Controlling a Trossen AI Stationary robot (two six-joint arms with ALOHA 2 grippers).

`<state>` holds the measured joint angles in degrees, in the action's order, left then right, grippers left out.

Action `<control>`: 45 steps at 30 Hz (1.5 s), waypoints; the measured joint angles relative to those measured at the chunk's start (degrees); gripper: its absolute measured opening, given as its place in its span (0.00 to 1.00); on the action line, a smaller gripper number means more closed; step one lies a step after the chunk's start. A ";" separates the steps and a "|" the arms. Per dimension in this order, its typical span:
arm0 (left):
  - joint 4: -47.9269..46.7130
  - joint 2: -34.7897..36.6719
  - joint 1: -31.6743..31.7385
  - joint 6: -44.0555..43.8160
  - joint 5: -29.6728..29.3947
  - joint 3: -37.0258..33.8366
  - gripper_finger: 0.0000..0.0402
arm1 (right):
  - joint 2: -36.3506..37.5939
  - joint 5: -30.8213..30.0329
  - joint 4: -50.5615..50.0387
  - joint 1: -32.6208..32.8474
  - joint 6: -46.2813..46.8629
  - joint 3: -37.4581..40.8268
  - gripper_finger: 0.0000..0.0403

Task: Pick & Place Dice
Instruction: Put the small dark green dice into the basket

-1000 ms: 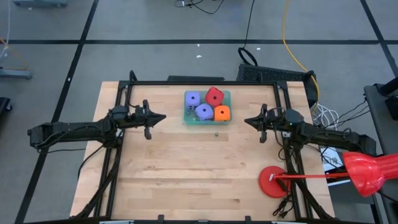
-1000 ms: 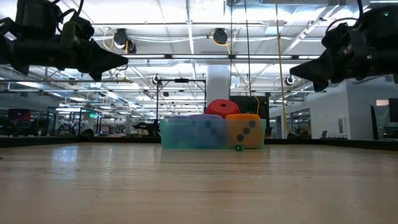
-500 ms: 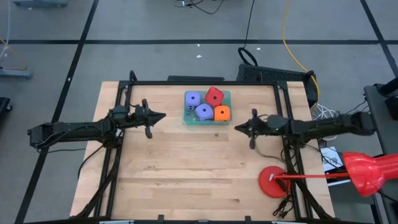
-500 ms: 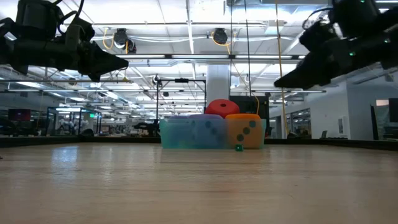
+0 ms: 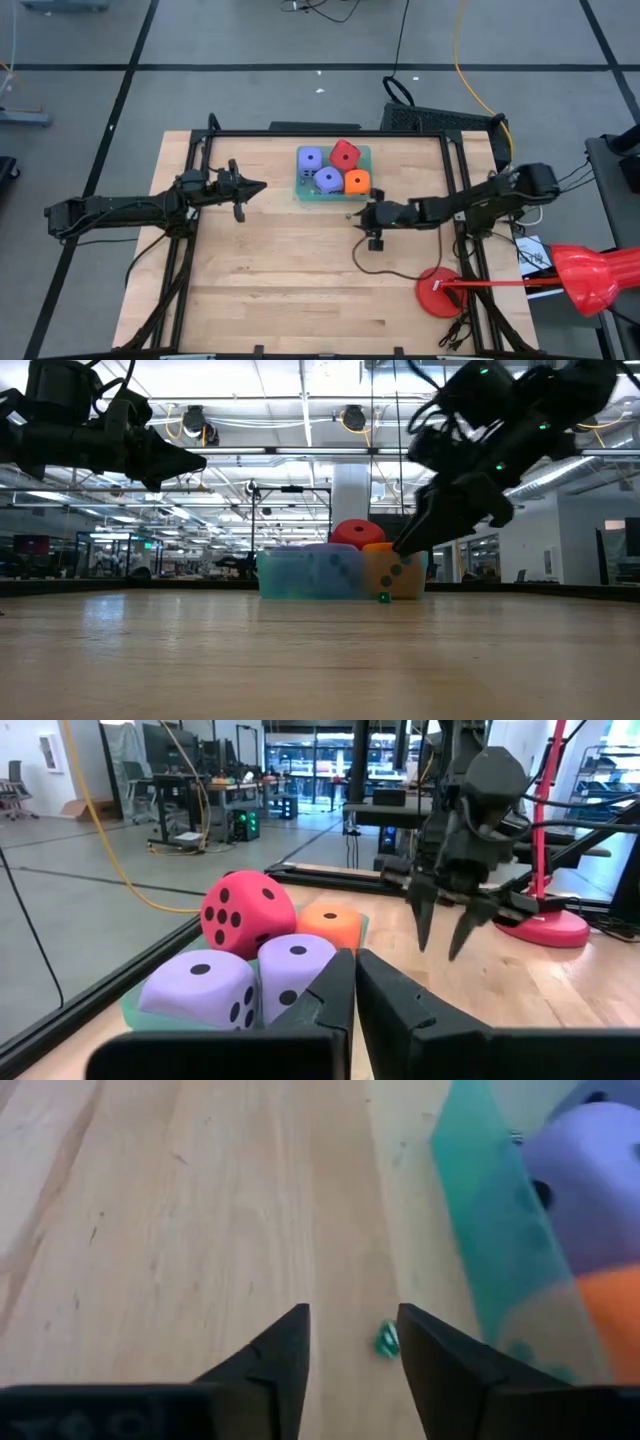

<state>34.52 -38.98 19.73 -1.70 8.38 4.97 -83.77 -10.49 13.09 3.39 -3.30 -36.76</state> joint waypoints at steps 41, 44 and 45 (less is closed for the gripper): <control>-1.39 0.00 0.01 -0.09 0.35 0.00 0.08 | -13.13 -6.81 -1.25 -2.71 14.66 -5.99 0.37; -1.40 0.00 0.00 -0.23 0.63 0.00 0.08 | -13.71 -7.23 -1.65 -2.67 14.61 -5.98 0.37; -1.38 0.00 0.00 -0.32 0.64 0.00 0.08 | -13.71 -7.01 -1.80 -2.63 14.59 -5.94 0.37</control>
<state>33.15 -38.98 19.73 -2.02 9.03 4.97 -97.47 -17.50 11.29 0.75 11.28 -42.70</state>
